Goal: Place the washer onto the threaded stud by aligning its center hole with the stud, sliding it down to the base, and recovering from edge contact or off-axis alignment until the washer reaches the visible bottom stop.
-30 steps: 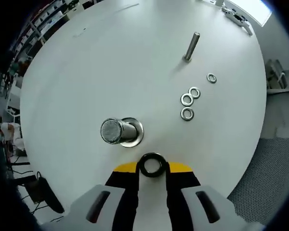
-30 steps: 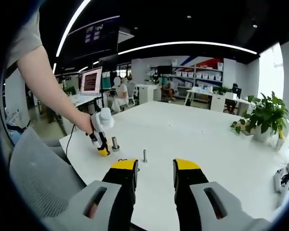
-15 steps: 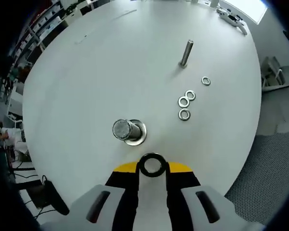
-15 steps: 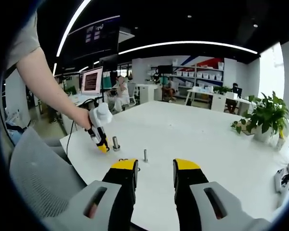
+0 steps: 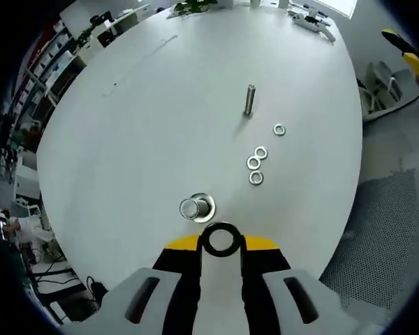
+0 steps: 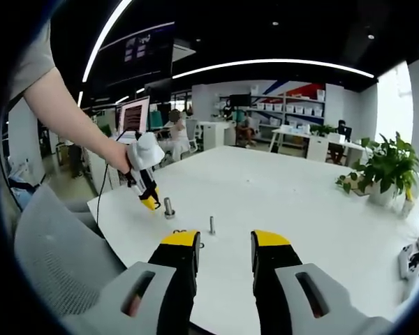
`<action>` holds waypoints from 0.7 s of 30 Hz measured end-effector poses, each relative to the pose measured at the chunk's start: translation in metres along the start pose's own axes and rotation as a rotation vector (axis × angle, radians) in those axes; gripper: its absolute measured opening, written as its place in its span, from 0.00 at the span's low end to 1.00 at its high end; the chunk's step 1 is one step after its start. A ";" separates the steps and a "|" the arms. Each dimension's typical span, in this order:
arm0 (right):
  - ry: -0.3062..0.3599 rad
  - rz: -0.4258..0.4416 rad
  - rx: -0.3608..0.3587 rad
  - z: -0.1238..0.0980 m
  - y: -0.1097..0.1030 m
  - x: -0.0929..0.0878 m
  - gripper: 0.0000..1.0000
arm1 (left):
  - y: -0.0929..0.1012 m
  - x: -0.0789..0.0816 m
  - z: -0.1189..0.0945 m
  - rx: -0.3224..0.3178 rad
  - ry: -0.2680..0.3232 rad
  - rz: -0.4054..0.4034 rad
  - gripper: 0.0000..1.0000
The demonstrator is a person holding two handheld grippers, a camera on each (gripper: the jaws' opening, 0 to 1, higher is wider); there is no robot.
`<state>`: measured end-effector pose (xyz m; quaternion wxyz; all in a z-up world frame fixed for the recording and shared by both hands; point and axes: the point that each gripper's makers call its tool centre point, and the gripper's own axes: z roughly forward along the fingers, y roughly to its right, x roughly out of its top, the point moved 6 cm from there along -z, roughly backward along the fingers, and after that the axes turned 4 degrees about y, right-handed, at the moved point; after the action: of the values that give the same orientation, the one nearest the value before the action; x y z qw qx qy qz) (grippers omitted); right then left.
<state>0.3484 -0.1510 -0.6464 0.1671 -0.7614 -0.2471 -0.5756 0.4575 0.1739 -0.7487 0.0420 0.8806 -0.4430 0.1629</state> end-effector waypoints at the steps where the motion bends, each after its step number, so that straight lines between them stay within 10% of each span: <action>1: 0.000 0.000 0.000 0.000 0.000 0.000 0.31 | 0.002 0.002 -0.004 0.001 0.000 0.005 0.19; 21: -0.006 0.011 -0.012 -0.001 0.002 -0.001 0.31 | -0.019 0.023 -0.002 0.023 -0.019 0.058 0.19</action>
<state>0.3487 -0.1535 -0.6475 0.1651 -0.7655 -0.2399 -0.5737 0.4851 0.1681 -0.7384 0.0229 0.8694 -0.4667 0.1607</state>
